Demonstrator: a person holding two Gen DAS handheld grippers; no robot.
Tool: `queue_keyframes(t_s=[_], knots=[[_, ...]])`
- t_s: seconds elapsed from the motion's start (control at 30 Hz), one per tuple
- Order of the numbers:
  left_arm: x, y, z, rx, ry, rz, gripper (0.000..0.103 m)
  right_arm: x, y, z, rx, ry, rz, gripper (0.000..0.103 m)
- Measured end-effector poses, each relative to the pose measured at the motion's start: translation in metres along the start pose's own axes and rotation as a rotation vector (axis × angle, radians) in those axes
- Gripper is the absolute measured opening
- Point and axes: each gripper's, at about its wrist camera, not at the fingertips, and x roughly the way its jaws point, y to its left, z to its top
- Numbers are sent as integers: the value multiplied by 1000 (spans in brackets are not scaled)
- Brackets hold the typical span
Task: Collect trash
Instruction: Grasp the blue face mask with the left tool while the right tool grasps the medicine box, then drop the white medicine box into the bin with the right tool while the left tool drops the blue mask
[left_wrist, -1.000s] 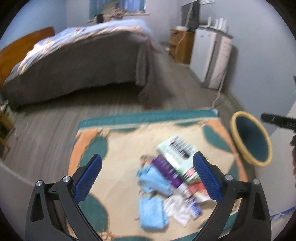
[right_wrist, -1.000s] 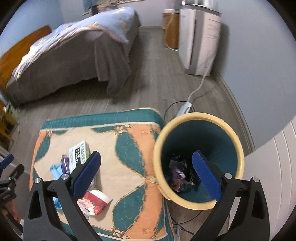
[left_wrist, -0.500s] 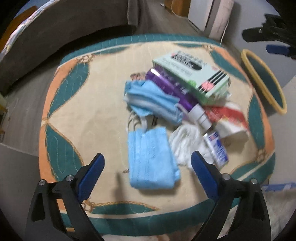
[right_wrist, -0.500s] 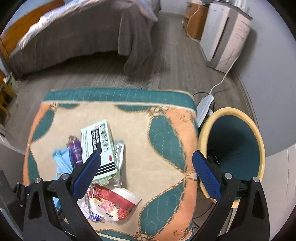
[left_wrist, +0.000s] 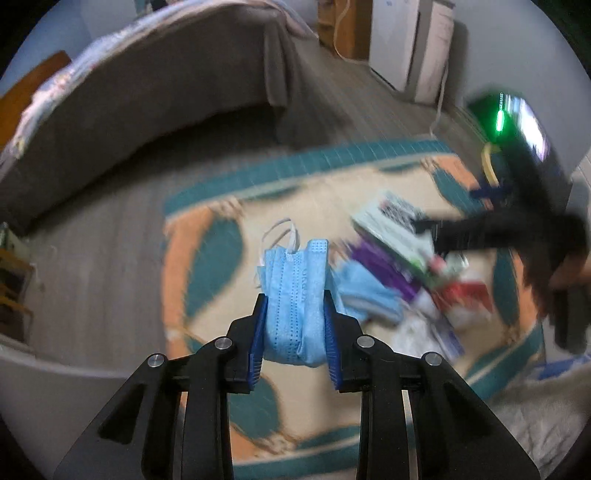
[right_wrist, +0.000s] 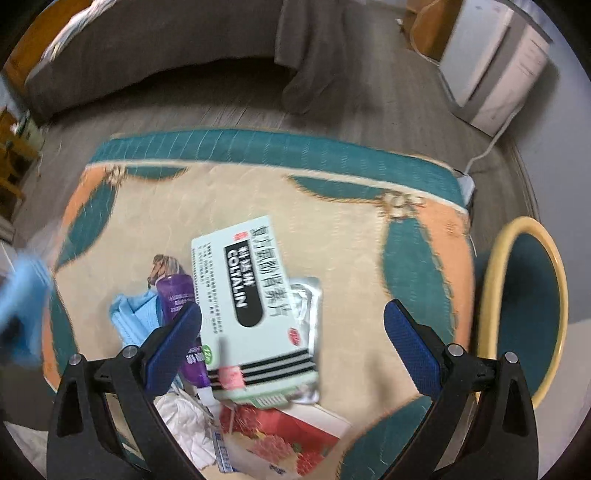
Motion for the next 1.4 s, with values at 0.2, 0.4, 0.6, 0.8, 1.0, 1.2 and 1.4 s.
queue_keyframes(t_s=[0.2, 0.4, 0.6, 0.8, 1.0, 1.2, 1.4], knots=[[-1, 15, 23, -139, -51, -123, 30, 29, 21, 1, -69, 69, -22, 97], [6, 5, 35, -139, -67, -175, 30, 49, 23, -4, -78, 150, 3, 79], [12, 0, 41, -131, -54, -197, 29, 36, 21, -4, -92, 120, 6, 74], [10, -2, 46, -134, -70, -186, 30, -11, -1, 1, -6, 15, 64, 71], [-2, -24, 50, -97, -108, -162, 30, -57, -41, -2, 77, -84, 87, 71], [-6, -63, 58, -46, -125, -164, 29, -89, -92, -17, 162, -143, 81, 71], [-3, -103, 63, 21, -128, -170, 30, -101, -154, -36, 248, -178, 59, 71]])
